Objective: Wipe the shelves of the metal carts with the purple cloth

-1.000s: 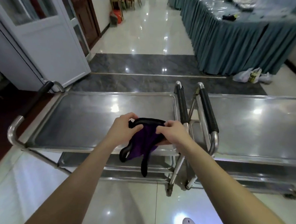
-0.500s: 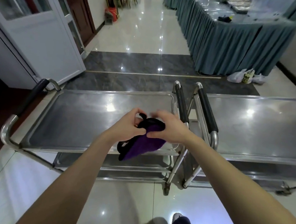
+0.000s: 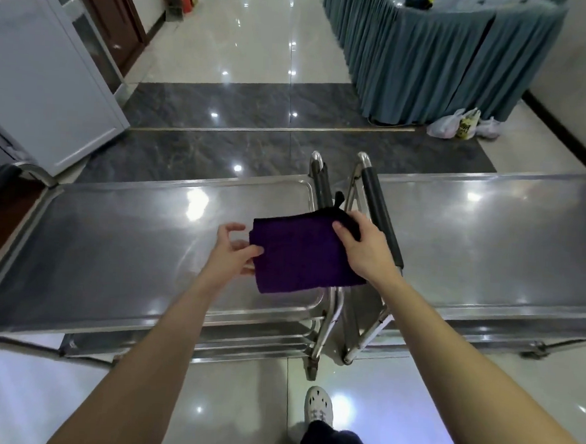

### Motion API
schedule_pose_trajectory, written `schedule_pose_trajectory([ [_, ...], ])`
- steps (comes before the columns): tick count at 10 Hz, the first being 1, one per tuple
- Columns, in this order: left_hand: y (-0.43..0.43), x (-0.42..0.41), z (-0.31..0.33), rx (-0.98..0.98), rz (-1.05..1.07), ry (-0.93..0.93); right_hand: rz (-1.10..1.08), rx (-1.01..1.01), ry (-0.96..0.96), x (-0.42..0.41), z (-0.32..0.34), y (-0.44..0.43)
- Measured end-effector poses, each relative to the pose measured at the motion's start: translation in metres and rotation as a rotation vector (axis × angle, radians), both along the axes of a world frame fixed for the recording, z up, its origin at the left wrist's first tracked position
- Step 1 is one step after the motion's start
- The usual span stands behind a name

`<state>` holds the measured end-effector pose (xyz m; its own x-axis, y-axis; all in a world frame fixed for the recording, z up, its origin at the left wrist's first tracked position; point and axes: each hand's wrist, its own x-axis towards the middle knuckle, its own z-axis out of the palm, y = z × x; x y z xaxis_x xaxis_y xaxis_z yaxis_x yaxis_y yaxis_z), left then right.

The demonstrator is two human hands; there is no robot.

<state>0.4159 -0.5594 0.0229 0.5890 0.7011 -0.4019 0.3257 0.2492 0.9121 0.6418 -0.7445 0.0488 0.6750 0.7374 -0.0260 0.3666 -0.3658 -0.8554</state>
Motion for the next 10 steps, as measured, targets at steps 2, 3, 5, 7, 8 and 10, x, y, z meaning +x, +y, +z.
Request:
schedule_pose_trajectory([
  [2,0.022,0.087,0.005,0.106,0.056,-0.005,-0.258,0.002,0.083,0.067,-0.01,0.039],
  [3,0.031,0.116,-0.013,0.055,0.056,0.086,-0.139,-0.172,0.115,0.079,-0.033,0.059],
  [5,0.014,0.143,-0.052,-0.087,0.006,0.177,-0.006,-0.385,0.212,0.075,-0.081,0.064],
  [7,0.0,0.157,-0.057,-0.043,-0.008,0.11,-0.073,-0.335,0.228,0.077,-0.09,0.057],
  [8,0.005,0.151,-0.048,-0.058,0.03,0.088,-0.124,-0.311,0.271,0.071,-0.09,0.048],
  [10,0.004,0.123,-0.035,-0.07,-0.108,0.157,-0.14,-0.316,0.346,0.05,-0.071,0.047],
])
